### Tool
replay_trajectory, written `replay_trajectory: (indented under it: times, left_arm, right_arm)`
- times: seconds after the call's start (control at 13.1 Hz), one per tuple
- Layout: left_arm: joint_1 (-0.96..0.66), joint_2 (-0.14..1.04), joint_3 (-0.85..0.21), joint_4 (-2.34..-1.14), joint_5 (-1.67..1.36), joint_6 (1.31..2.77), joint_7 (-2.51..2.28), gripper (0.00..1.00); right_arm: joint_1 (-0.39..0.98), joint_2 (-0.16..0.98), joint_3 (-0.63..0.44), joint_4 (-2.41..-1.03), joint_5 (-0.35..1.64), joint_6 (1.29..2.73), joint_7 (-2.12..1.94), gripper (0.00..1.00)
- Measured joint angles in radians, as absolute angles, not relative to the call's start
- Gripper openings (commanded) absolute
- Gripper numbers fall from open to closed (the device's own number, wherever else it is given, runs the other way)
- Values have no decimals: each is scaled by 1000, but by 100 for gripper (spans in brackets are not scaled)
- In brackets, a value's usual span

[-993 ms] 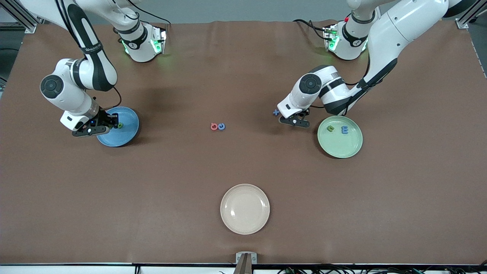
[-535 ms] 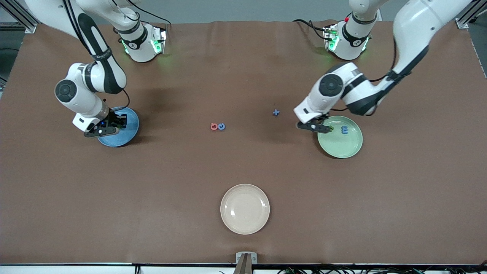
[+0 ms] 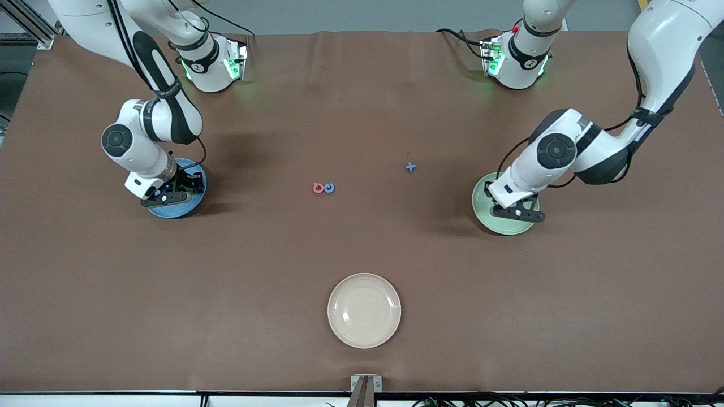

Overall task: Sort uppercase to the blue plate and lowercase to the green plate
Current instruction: 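Release the N on the blue plate while the left gripper places b, then grasp the blue plus with the left gripper while the right gripper reaches e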

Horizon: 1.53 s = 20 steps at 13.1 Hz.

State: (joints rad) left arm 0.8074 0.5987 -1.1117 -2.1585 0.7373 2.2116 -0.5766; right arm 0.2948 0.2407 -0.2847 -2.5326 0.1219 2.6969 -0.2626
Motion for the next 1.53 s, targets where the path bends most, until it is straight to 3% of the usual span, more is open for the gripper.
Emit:
replay_trajectory:
  times: [0.31,0.61,0.69,0.76,0.92,0.99,1.15,1.37,1.53]
  left_arm:
    - [783,680,-1062,-2122,805,2244,-577,19]
    - [720,709,-1009,-2121,806,2278,-580,24]
    - [717,711,-1009,-2121,806,2278,-580,36]
    - [716,711,-1009,-2121,806,2278,-580,55]
    - [717,711,-1008,-2120,806,2278,-580,72]
    - [717,711,-1008,-2120,806,2278,-580,75]
    - [717,711,-1009,-2117,806,2278,-580,95]
    - [721,708,-1043,-2114,806,2264,-591,99]
    - [725,707,-1127,-2112,799,2196,-691,99]
  right_arm:
    - [295,218,-285,-2513,124,2613,-262,100]
    - [307,99,-284,-2425,133,2316,-167,100]
    - [326,77,-284,-2407,134,2272,-113,100]
    - [355,62,-283,-2390,134,2242,-39,100]
    - [438,54,-281,-2364,135,2224,158,100]
    - [484,55,-280,-2356,135,2224,276,100]
    - [562,56,-276,-2345,135,2225,499,100]
    - [635,56,-275,-2336,136,2249,812,100]
    - [669,58,-275,-2335,136,2296,1015,100]
